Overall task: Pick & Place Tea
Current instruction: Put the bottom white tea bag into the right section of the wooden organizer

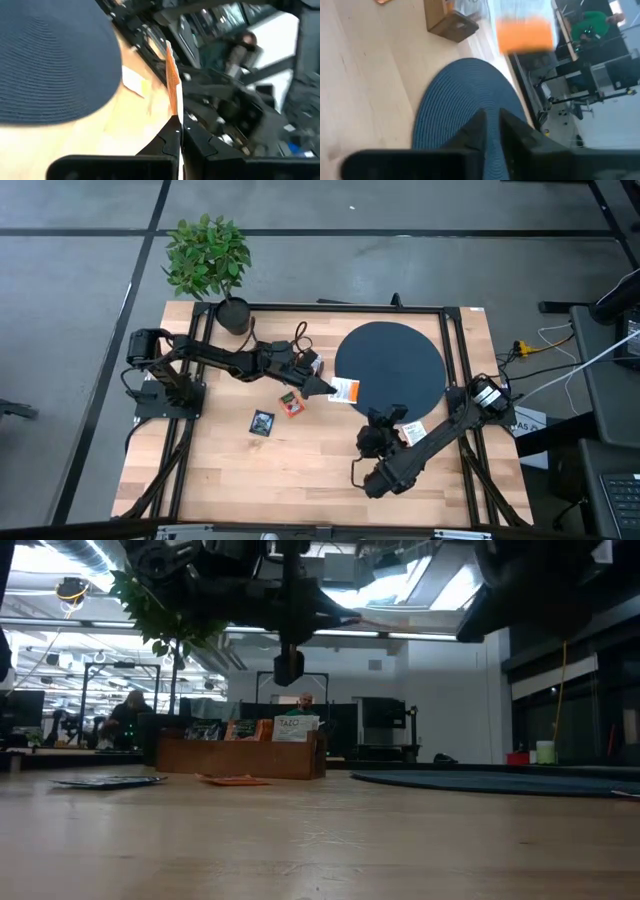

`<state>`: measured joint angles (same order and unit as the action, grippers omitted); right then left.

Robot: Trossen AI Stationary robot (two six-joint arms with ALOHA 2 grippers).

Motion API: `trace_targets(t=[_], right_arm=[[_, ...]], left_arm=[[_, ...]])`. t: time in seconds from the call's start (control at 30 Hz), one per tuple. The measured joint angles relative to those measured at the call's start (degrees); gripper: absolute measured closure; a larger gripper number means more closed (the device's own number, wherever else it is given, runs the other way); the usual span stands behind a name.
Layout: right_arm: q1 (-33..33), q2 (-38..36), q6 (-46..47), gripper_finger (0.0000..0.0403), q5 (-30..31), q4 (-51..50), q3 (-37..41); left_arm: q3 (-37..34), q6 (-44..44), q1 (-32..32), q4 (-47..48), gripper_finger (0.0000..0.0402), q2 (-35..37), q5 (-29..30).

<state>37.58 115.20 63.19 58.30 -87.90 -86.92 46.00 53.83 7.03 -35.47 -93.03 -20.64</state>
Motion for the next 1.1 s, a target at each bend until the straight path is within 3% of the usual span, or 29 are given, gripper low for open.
trace_targets(t=[0.1,0.23,0.57,0.7,0.87,1.1], right_arm=[[0.4,-2.1,2.2,0.0389,-0.1,2.0,2.9],[0.2,-8.4,0.4,0.0394,-1.3,11.7,9.5],[-0.8,-27.1,-22.9,0.0399,-8.9,59.4,34.3],[-1.5,-31.8,-29.3,0.0398,-11.0,77.3,43.3],[-2.9,-32.7,-35.0,0.0395,-13.2,92.6,50.5],[-4.4,-32.7,-35.1,0.0394,-13.4,105.9,57.0]], left_arm=[[0.0,-2.5,0.3,1.6,0.0399,1.6,-1.4],[0.0,-7.4,0.3,9.1,0.0399,5.0,-0.8],[0.5,-21.9,1.0,29.4,0.0399,13.4,5.3],[8.1,-29.3,1.8,47.5,0.0399,14.5,9.5],[20.4,-43.6,1.0,70.4,0.0399,12.7,20.0],[25.6,-56.5,0.8,78.6,0.0399,10.1,20.0]])
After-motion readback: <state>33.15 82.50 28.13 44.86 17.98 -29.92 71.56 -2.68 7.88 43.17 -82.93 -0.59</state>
